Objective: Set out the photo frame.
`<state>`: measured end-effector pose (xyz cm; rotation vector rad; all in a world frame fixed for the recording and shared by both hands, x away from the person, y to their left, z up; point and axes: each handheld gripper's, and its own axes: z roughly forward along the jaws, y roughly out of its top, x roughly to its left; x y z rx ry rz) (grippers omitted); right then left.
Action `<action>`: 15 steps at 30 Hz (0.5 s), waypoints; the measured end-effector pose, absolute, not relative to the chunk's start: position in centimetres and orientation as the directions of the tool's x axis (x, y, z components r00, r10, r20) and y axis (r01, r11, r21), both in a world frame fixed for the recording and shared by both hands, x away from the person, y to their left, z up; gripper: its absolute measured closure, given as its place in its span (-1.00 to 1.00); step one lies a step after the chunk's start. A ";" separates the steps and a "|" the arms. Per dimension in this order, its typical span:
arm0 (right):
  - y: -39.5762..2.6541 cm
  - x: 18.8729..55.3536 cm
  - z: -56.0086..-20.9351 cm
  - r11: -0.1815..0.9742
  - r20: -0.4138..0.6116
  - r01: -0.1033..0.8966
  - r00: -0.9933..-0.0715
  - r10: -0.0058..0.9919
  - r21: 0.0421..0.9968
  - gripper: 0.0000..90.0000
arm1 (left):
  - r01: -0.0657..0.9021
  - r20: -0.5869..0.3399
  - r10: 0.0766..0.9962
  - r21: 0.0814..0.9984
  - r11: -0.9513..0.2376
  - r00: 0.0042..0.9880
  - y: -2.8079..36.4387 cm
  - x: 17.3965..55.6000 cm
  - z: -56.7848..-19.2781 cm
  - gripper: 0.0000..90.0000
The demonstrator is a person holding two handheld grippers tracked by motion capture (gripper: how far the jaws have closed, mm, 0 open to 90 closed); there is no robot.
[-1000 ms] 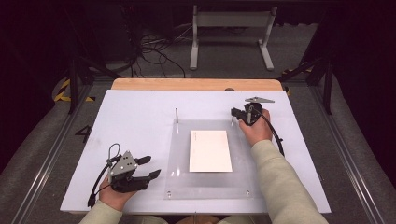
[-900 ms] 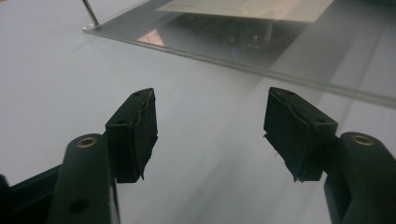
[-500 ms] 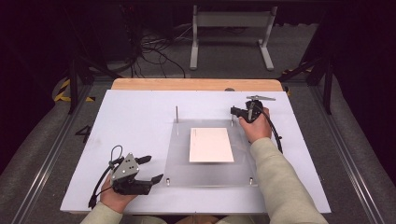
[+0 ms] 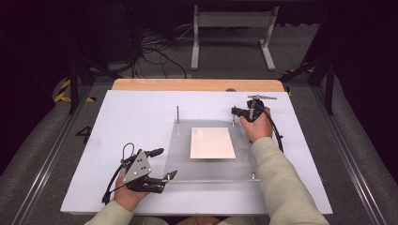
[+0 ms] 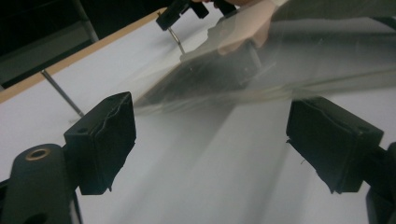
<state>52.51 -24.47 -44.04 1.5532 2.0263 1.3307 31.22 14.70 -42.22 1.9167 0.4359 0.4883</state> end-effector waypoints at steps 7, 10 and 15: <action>-24.5 52.5 -44.1 0.008 0.311 0.627 -0.397 0.864 0.779 0.89 | 0.058 0.140 0.504 0.933 -0.356 0.852 13.4 31.6 -41.8 -0.52; -24.5 52.5 -44.1 0.001 0.316 0.627 -0.394 0.863 0.779 0.89 | 0.062 0.137 0.507 0.932 -0.357 0.851 13.2 31.7 -41.7 -0.26; -24.6 52.4 -44.3 -0.011 0.327 0.624 -0.395 0.859 0.781 0.89 | 0.032 0.190 0.518 0.921 -0.389 0.834 13.2 31.4 -41.4 0.05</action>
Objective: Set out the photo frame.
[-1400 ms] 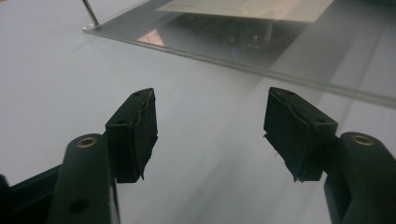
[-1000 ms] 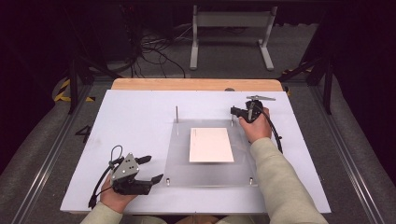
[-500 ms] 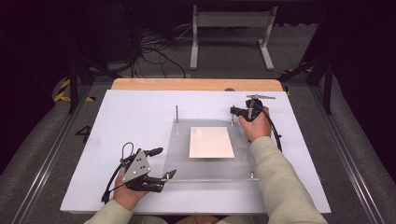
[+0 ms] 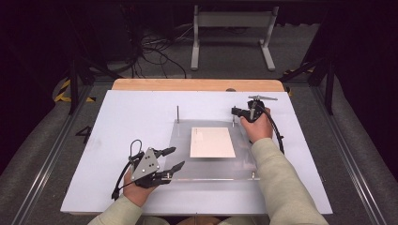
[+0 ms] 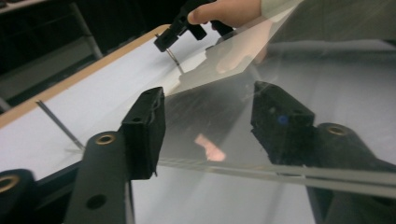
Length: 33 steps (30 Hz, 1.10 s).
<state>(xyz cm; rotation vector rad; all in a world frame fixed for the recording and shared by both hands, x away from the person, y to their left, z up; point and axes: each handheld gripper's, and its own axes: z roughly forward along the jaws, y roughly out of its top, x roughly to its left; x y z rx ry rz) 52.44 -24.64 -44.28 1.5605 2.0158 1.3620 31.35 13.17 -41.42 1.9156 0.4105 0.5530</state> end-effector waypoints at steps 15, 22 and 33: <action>-24.1 52.0 -43.4 0.049 0.251 0.627 -0.382 0.889 0.778 0.76 | 0.039 0.204 0.527 0.910 -0.412 0.825 13.1 31.3 -41.2 0.09; -24.5 49.8 -41.5 0.083 0.215 0.551 -0.456 0.864 0.830 0.48 | 0.038 0.206 0.527 0.909 -0.415 0.824 13.1 31.3 -41.1 0.09; -26.2 43.2 -38.2 0.117 0.178 0.432 -0.583 0.792 0.894 0.34 | 0.041 0.208 0.529 0.907 -0.420 0.823 13.1 31.4 -40.9 0.09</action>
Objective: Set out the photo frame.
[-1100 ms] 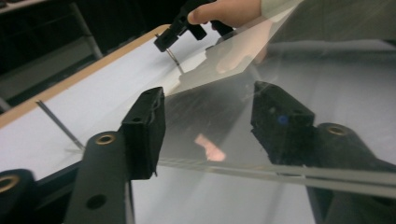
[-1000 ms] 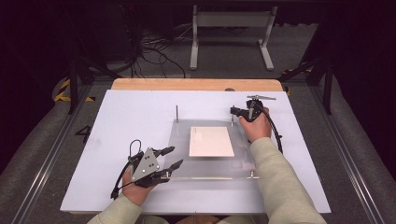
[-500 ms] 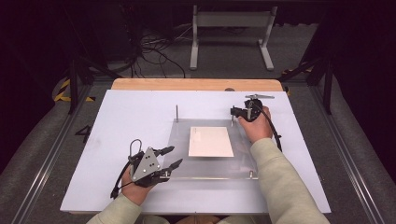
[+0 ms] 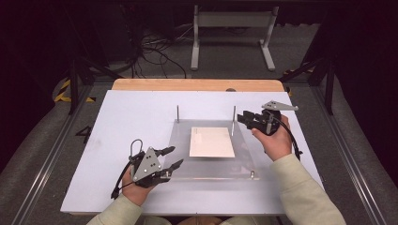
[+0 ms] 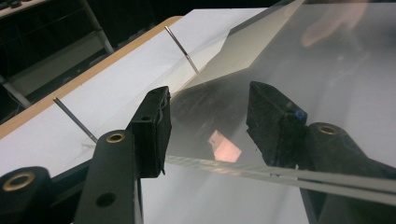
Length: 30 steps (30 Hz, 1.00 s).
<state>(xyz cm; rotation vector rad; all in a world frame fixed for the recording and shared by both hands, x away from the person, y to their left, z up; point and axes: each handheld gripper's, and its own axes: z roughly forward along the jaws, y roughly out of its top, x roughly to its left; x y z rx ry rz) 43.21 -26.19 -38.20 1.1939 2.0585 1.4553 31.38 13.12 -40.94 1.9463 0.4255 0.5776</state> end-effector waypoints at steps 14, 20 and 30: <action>-29.3 34.8 -36.3 0.129 0.132 0.335 -0.654 0.745 0.933 0.11 | 0.044 0.212 0.527 0.902 -0.431 0.823 13.1 31.3 -40.9 0.09; -29.7 32.1 -37.2 0.169 0.109 0.324 -0.688 0.717 0.931 -0.09 | 0.044 0.214 0.526 0.899 -0.435 0.823 13.1 31.3 -40.9 0.09; -30.4 30.5 -38.9 0.281 0.028 0.319 -0.704 0.709 0.905 -0.25 | 0.045 0.214 0.526 0.899 -0.436 0.823 13.1 31.3 -40.9 0.09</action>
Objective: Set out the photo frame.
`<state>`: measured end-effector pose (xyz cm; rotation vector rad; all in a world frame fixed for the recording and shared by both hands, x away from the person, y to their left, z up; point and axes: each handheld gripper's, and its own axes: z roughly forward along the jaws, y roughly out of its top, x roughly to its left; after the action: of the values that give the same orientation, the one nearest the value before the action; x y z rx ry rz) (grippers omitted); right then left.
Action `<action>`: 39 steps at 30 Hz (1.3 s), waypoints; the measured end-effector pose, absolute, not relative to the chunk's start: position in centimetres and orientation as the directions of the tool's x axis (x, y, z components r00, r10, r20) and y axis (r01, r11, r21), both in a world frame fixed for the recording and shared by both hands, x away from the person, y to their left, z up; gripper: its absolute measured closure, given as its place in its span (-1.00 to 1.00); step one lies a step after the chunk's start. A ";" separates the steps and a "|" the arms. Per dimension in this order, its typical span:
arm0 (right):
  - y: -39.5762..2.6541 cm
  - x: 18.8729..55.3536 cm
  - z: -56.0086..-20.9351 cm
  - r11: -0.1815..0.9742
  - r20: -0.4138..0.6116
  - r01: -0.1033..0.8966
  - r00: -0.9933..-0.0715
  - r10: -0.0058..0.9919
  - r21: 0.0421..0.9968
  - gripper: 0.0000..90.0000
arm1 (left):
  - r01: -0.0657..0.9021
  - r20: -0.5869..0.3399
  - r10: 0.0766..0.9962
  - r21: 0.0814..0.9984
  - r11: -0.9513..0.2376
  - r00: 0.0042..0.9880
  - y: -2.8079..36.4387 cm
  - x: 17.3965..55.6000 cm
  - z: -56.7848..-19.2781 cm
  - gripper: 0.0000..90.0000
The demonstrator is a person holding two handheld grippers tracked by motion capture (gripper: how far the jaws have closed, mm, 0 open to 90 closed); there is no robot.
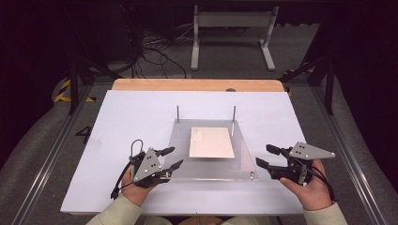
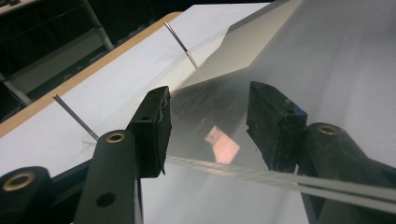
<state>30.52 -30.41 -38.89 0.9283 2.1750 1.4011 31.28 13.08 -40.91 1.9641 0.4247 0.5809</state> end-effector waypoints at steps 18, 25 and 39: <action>-25.8 28.9 -39.1 0.418 -0.128 0.122 -0.844 0.521 0.900 -0.70 | 0.042 0.217 0.526 0.898 -0.437 0.822 13.0 31.2 -40.9 0.09; -24.5 29.2 -39.9 0.380 -0.141 0.069 -0.856 0.498 0.923 -0.63 | 0.042 0.217 0.526 0.899 -0.437 0.822 13.0 31.2 -40.9 0.09; -25.3 29.8 -40.3 0.385 -0.245 -0.038 -0.827 0.506 0.922 0.19 | 0.049 0.208 0.534 0.903 -0.427 0.820 13.1 31.3 -40.9 0.09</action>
<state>29.84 -25.27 -40.34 0.4011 2.1517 1.4523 31.26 13.06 -40.86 1.9548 0.4345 0.5801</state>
